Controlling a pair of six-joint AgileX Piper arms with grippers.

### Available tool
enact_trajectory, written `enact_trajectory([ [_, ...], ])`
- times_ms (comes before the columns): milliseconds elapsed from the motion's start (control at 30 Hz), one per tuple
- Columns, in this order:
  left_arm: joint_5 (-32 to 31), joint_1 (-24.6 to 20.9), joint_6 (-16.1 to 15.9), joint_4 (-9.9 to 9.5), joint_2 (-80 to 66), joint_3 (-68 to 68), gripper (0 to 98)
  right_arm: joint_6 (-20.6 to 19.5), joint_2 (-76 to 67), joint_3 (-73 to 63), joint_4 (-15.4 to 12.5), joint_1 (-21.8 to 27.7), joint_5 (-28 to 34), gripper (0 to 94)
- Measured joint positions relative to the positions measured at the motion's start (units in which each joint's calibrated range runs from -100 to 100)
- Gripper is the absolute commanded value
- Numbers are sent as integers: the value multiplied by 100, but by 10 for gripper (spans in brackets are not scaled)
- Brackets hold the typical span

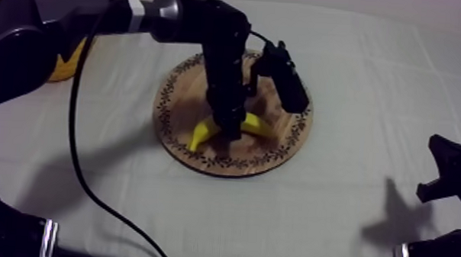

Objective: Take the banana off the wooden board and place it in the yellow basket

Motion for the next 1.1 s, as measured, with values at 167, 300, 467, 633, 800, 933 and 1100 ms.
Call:
enact_trajectory([
  [167,44,8,70,-8,-130,21,64,0,0,0,0,0,-8,2],
  [300,49,-108,197,-91,-528,203,57,0,0,0,0,0,-1,2],
  [467,182,-381,385,-235,-1296,536,58,-11,0,0,0,0,-7,2],
  [633,479,-773,577,-435,-2240,745,58,2,0,0,0,0,-7,2],
  [800,719,-1273,633,-539,-3209,739,64,2,0,0,0,0,0,2],
  [933,961,-1792,555,-571,-3785,511,68,2,0,0,0,0,-1,2],
  [1100,1304,-2446,376,-560,-3840,-56,66,2,0,0,0,0,-1,2],
])
